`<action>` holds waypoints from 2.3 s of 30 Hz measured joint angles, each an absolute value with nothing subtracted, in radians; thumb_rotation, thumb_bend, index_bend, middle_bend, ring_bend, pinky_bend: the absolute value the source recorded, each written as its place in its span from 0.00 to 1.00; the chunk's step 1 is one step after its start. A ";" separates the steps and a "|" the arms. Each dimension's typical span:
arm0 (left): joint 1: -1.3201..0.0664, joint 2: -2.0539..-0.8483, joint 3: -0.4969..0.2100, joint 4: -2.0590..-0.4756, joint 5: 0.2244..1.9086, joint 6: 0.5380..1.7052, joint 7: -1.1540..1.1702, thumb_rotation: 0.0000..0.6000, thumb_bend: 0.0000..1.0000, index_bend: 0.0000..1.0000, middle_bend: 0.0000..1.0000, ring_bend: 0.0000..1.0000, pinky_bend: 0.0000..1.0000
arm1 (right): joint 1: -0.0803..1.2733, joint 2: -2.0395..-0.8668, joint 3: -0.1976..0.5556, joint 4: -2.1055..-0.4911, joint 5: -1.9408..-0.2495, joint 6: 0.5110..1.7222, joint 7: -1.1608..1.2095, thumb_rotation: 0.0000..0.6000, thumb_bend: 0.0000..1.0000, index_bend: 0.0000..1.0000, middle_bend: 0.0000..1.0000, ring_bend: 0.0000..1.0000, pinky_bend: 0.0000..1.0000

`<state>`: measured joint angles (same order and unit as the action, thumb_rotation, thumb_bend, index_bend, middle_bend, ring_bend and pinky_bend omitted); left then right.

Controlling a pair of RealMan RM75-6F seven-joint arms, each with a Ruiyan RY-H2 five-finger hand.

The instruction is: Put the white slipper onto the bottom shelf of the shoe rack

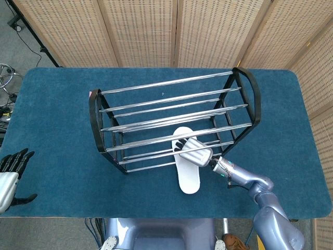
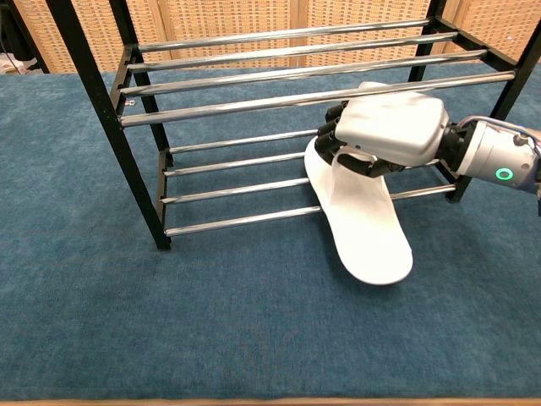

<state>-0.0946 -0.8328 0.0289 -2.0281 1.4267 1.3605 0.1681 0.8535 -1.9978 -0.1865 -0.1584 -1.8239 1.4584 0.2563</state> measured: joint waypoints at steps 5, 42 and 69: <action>-0.098 -0.834 0.027 -2.028 1.420 1.356 0.170 1.00 0.09 0.00 0.00 0.00 0.00 | 0.868 -1.995 -0.181 -0.153 -1.816 1.433 0.258 1.00 0.64 0.52 0.51 0.46 0.57; -0.105 -0.840 0.020 -2.027 1.382 1.345 0.181 1.00 0.09 0.00 0.00 0.00 0.00 | 0.927 -2.031 -0.173 -0.127 -1.790 1.341 0.237 1.00 0.64 0.49 0.50 0.46 0.57; -0.102 -0.837 0.023 -2.028 1.387 1.347 0.173 1.00 0.09 0.00 0.00 0.00 0.00 | 0.929 -2.022 -0.153 -0.143 -1.757 1.299 0.256 1.00 0.25 0.22 0.21 0.22 0.47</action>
